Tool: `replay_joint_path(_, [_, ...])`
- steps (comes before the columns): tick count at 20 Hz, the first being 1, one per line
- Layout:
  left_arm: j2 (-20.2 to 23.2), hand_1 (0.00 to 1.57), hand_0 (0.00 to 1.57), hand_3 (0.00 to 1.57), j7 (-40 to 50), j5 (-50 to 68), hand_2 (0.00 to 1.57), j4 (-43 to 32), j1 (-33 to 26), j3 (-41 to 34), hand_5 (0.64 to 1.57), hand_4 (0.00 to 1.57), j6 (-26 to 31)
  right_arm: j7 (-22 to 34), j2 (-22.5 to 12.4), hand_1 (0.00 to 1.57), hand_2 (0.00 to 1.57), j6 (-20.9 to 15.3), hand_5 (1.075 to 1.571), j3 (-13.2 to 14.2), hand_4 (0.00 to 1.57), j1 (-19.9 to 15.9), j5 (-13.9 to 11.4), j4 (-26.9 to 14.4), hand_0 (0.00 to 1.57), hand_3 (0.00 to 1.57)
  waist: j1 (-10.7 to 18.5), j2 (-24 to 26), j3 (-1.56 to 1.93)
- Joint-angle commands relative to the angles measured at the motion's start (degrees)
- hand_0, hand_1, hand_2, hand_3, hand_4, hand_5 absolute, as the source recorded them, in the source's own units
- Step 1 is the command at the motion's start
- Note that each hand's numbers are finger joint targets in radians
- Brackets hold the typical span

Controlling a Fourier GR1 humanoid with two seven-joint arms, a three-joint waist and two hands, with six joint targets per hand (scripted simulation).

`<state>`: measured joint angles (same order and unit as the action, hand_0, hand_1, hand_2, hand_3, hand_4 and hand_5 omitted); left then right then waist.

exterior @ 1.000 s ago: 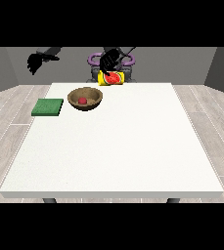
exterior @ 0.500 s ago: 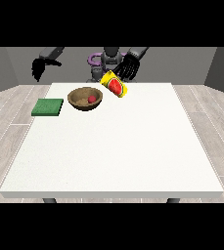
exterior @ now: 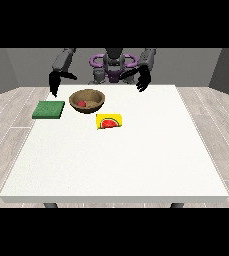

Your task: Pick the cup and pour the ball into the bowl, then pick the bowl and place it on the pad

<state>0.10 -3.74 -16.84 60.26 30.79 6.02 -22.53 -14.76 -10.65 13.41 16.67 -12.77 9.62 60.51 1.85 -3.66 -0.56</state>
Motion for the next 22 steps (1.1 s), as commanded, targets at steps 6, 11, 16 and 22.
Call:
replay_joint_path(6, [2.0, 0.00, 0.00, 0.00, -13.3, 9.5, 0.00, 5.2, -8.1, -1.4, 1.564, 0.00, 13.6, -4.1, 4.6, 0.00, 0.00, -8.1, 1.569, 1.0, 0.31, -5.3, -0.6, -6.7, 0.00, 0.00, 5.8, -2.8, 0.58])
replay_joint_path(11, [5.0, 0.00, 0.00, 0.00, -10.5, 10.6, 0.00, 8.0, -10.0, -4.5, 1.565, 0.00, 15.2, -10.3, 3.8, 0.00, 0.00, -7.5, 1.567, 0.0, 0.25, -4.6, -2.0, -14.6, 0.00, 0.00, 3.9, -1.4, 0.58])
replay_joint_path(16, [7.9, 0.00, 0.00, 0.00, -10.8, 12.3, 0.00, 6.7, -9.3, -8.4, 1.565, 0.00, 17.7, -9.9, 4.1, 0.00, 0.00, -7.4, 1.562, -2.1, 0.20, -6.1, -2.2, -17.2, 0.00, 0.00, 1.2, -1.0, 0.57])
replay_joint_path(22, [5.9, 0.00, 0.00, 0.00, -9.3, 11.1, 0.00, 11.1, -9.2, -6.3, 1.566, 0.00, 17.7, -14.3, 3.0, 0.00, 0.00, -9.6, 1.562, 0.4, 0.13, -13.3, -0.6, -26.1, 0.00, 0.00, 3.9, -4.0, 0.58])
